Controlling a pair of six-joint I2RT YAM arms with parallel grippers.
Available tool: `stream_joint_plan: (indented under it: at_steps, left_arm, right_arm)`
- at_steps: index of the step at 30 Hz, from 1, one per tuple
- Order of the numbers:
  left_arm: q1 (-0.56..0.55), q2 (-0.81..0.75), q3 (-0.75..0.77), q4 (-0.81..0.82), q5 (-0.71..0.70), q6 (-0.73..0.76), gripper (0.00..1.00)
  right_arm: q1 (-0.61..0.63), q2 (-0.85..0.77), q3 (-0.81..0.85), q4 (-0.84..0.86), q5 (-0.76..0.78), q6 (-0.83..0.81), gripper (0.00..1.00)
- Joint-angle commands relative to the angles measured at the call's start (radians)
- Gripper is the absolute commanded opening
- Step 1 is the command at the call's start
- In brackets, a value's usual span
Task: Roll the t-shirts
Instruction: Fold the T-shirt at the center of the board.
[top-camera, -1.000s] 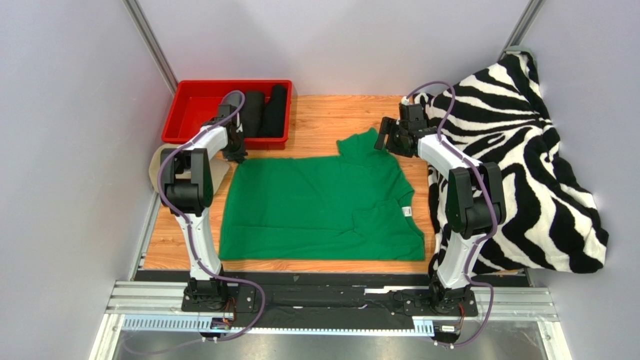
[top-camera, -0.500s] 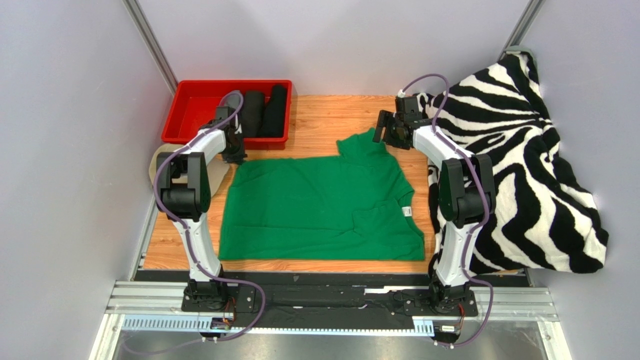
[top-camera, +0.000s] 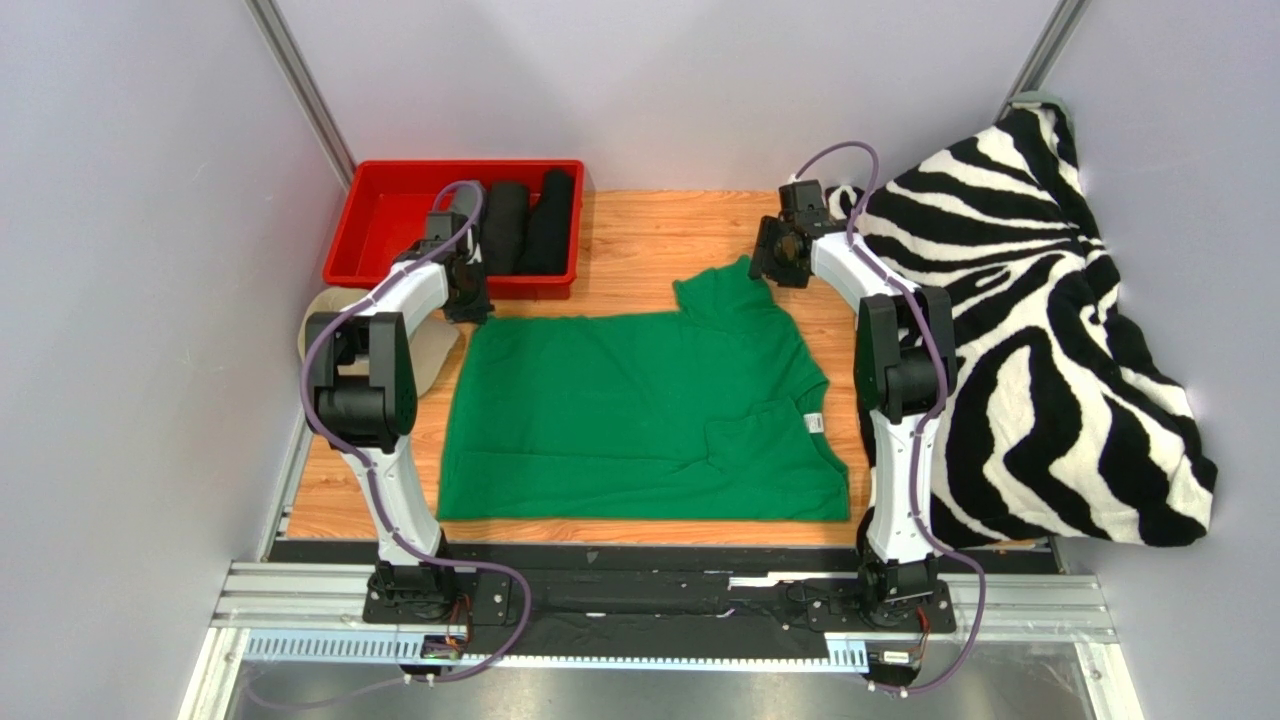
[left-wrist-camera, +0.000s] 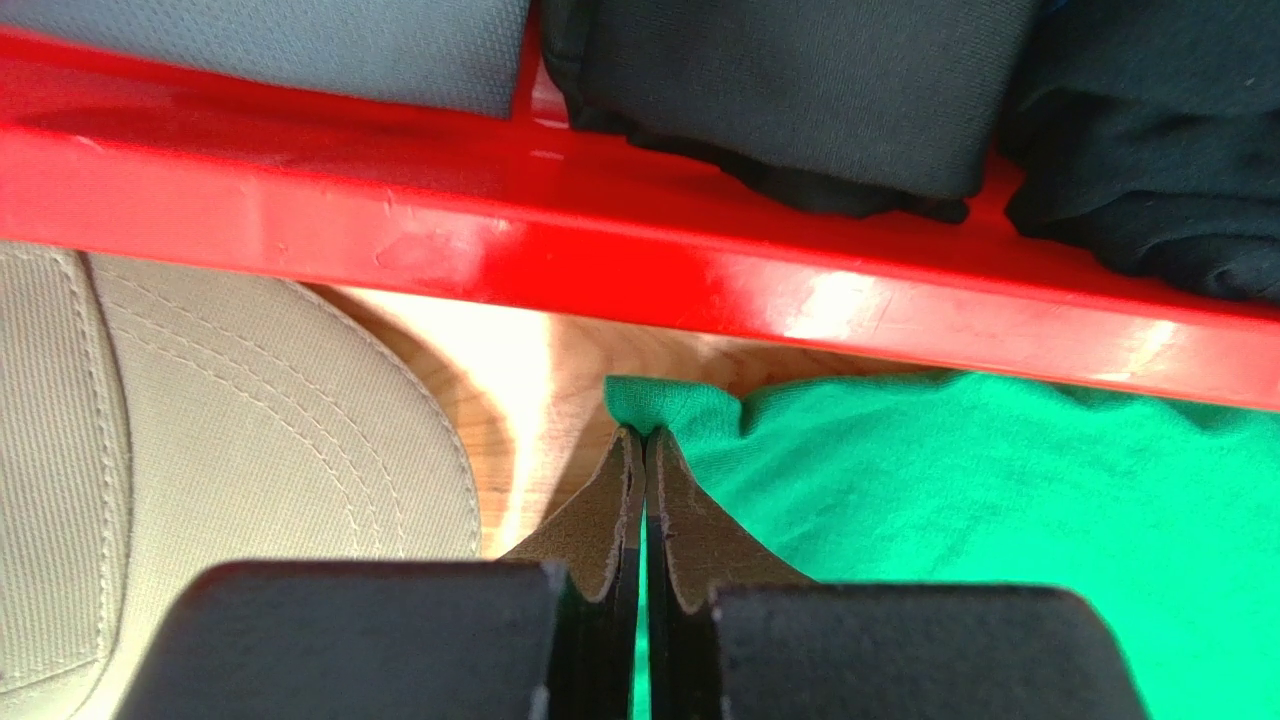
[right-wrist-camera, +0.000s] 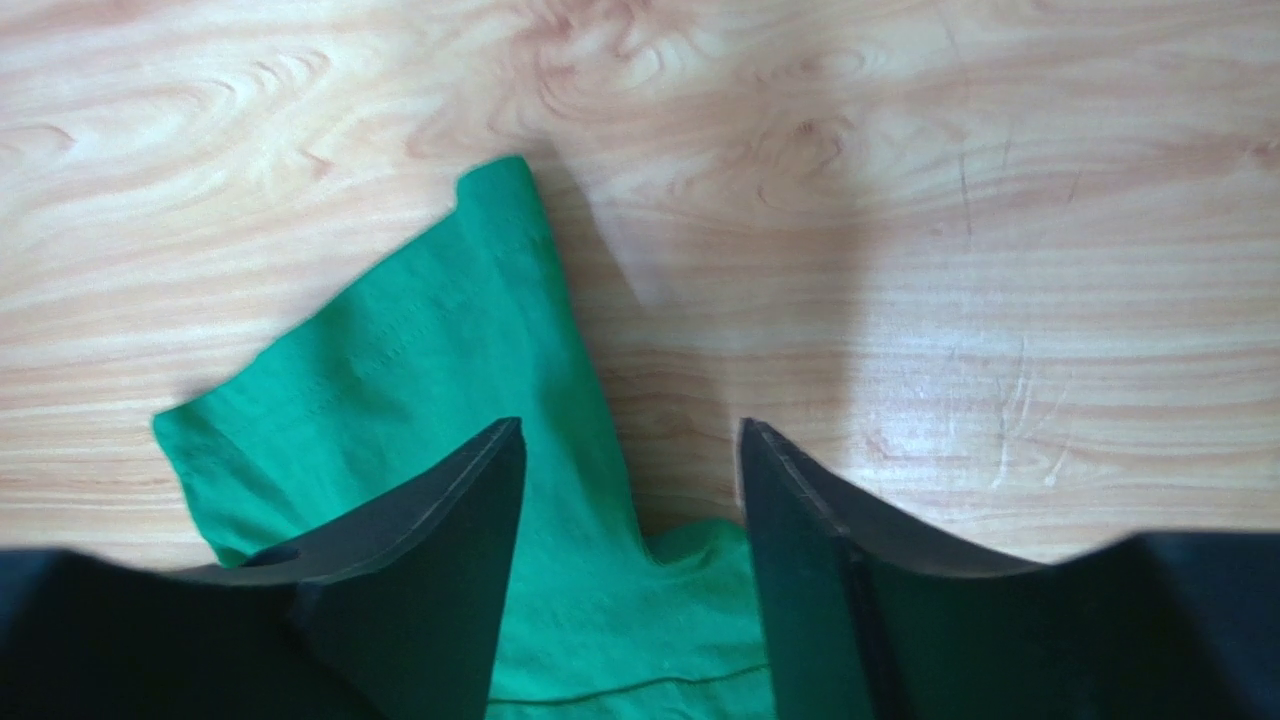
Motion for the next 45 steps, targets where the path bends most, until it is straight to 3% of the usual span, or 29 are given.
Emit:
stream_joint_plan:
  at_steps: [1,3,5,8,12,30,45]
  left_arm:
    - [0.005,-0.048,-0.010,0.041,0.012,-0.023,0.00]
    - [0.005,-0.052,-0.011,0.040,0.012,-0.024,0.00]
    - [0.005,-0.057,-0.011,0.041,0.012,-0.026,0.00]
    - [0.005,-0.058,-0.010,0.044,0.012,-0.028,0.00]
    - [0.005,-0.065,-0.007,0.046,0.012,-0.035,0.00]
    - [0.005,-0.094,-0.026,0.068,-0.001,-0.086,0.00]
    - [0.005,-0.109,0.023,0.037,-0.057,-0.101,0.00]
  right_arm:
    - [-0.003,0.002,0.047,-0.019,-0.002,0.001,0.46]
    - [-0.002,0.005,0.053,-0.019,-0.001,-0.003,0.32]
    - [-0.002,0.007,0.056,-0.022,-0.001,-0.006,0.28]
    - [-0.002,0.001,0.058,-0.022,0.000,-0.012,0.13]
    - [-0.002,-0.021,0.065,-0.029,-0.002,-0.019,0.00]
    - [-0.002,-0.136,-0.003,-0.031,0.001,-0.039,0.00]
    - [-0.003,-0.291,-0.028,-0.121,0.144,-0.052,0.00]
